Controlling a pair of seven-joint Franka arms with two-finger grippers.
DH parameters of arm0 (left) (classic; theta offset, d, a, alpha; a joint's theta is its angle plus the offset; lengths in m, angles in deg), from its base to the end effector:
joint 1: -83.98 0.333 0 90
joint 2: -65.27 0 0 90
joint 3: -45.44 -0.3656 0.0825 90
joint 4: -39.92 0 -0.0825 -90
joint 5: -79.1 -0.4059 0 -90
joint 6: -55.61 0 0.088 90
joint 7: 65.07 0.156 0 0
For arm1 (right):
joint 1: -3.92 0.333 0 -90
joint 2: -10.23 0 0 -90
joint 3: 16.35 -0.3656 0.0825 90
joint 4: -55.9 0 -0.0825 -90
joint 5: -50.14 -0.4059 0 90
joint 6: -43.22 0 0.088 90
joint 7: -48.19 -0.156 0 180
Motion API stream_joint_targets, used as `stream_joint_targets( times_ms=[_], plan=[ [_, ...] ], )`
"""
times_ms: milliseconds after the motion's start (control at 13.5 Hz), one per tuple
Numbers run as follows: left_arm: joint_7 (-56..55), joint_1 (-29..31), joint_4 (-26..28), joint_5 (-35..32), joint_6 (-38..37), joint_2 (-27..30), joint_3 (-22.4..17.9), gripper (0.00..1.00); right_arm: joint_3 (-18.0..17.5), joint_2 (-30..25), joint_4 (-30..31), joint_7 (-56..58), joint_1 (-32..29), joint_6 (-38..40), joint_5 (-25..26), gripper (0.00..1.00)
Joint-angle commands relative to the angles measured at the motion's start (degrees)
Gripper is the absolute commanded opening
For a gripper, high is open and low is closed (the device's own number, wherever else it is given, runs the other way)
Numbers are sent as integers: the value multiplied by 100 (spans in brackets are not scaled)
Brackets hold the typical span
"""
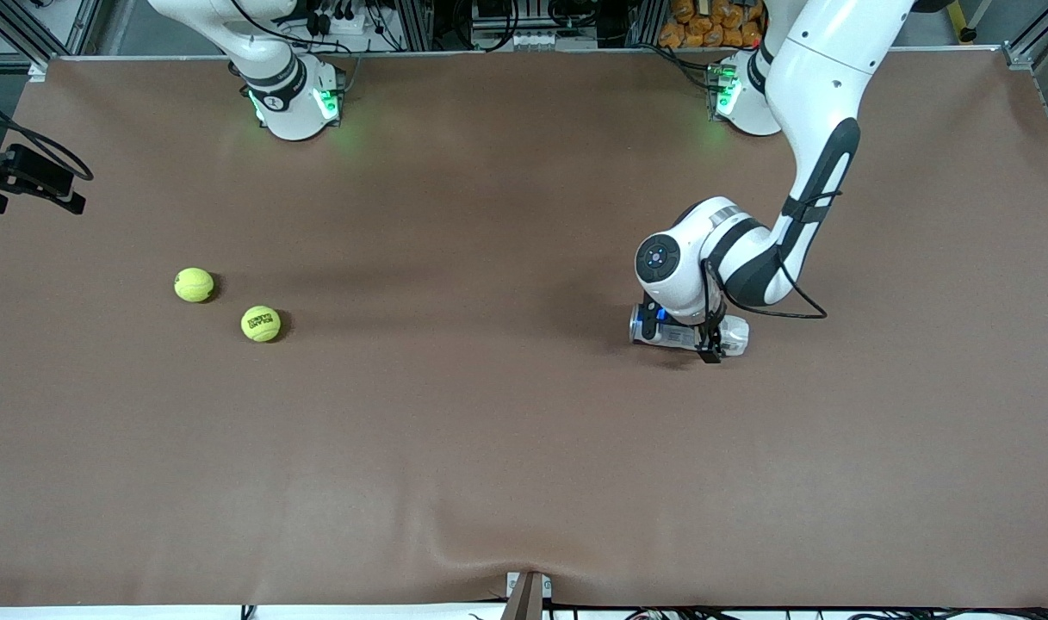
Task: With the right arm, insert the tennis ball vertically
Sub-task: 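Lift the can with the left gripper and stand it upright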
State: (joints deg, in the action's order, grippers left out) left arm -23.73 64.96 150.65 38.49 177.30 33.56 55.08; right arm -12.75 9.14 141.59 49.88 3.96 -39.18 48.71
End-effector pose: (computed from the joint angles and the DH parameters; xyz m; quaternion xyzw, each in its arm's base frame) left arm 0.5701 -0.2467 0.1644 -0.6368 0.7232 0.1811 0.1967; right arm 0.5530 -0.0306 0.6612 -0.9996 0.0149 0.0186 0.0139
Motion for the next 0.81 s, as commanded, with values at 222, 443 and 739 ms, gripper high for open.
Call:
stream_joint_targets(
  times_ms=[222,443,739],
  plan=[
    [-205,-31,-104,-192,127,-108,-6,83,-52,56,-132,60,-100,83,-95,100],
    [-205,-31,-165,-183,127,-108,-6,82,-52,56,-132,60,-100,83,-103,100],
    [-205,-40,-174,-175,127,-108,3,75,-52,56,-132,60,-100,83,-103,100]
  ],
)
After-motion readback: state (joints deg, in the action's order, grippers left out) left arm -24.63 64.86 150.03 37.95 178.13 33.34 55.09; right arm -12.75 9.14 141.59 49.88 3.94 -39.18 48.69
